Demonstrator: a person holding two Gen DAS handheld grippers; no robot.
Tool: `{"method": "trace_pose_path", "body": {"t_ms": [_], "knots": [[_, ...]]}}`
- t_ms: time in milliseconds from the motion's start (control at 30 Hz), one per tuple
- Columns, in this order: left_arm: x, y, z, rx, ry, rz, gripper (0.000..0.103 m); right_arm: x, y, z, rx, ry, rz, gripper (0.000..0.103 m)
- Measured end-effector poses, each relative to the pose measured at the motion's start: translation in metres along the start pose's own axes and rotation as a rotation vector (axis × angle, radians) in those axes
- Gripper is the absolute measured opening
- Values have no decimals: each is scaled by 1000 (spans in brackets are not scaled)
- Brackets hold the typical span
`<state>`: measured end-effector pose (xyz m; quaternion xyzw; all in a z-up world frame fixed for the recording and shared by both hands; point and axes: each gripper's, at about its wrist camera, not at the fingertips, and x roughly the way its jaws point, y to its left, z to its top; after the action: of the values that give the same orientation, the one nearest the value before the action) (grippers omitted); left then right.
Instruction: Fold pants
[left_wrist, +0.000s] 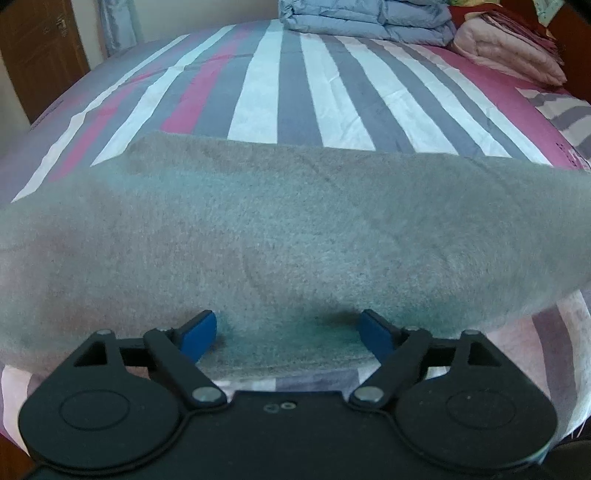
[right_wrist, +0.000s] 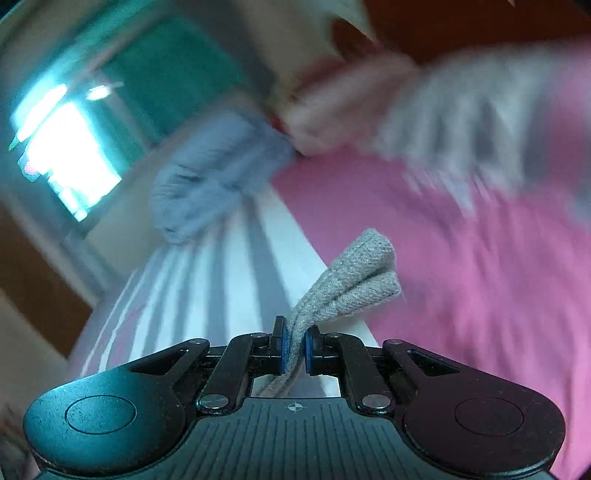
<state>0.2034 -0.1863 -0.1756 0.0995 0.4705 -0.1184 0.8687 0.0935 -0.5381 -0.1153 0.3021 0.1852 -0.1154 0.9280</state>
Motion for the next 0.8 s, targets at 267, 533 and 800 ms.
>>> {"method": "trace_pose_path", "body": {"t_ms": [267, 533, 800], "knots": [[-10, 4, 5, 1, -10, 6, 69, 44, -54, -47, 222, 231, -169, 9], [-5, 12, 16, -10, -35, 43, 74, 32, -80, -44, 429, 236, -105, 50], [11, 15, 7, -35, 4, 48, 74, 54, -96, -42, 608, 226, -96, 25]]}}
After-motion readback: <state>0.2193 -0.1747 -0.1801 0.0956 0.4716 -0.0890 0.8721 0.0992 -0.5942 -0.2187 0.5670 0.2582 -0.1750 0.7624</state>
